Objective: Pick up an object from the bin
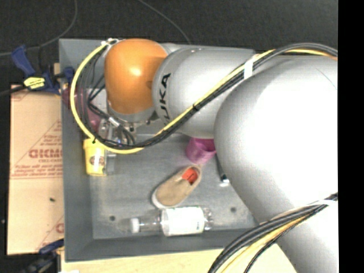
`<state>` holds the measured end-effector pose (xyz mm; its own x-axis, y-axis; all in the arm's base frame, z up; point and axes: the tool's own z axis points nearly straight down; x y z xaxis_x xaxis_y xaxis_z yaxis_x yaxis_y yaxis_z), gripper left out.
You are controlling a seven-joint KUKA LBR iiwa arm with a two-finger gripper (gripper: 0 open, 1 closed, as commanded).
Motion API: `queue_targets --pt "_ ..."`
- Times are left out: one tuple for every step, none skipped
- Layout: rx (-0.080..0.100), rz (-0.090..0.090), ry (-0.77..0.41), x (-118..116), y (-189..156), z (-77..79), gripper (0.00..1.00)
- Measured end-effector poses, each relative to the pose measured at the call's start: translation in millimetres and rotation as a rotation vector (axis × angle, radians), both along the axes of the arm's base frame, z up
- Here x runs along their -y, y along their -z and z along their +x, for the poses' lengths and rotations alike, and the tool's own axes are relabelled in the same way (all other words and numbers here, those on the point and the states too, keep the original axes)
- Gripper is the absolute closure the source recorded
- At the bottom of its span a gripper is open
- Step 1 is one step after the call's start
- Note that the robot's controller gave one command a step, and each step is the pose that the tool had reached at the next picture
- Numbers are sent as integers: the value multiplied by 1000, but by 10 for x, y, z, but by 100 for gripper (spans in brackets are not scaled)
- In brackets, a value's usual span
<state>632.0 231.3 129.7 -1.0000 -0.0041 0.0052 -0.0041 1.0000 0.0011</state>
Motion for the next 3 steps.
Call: queue_targets --pt "7 2 5 9 -55 21 0" --pt "-5 1 -365 -1 376 75 0" --pt "14 3 -396 -11 495 197 0"
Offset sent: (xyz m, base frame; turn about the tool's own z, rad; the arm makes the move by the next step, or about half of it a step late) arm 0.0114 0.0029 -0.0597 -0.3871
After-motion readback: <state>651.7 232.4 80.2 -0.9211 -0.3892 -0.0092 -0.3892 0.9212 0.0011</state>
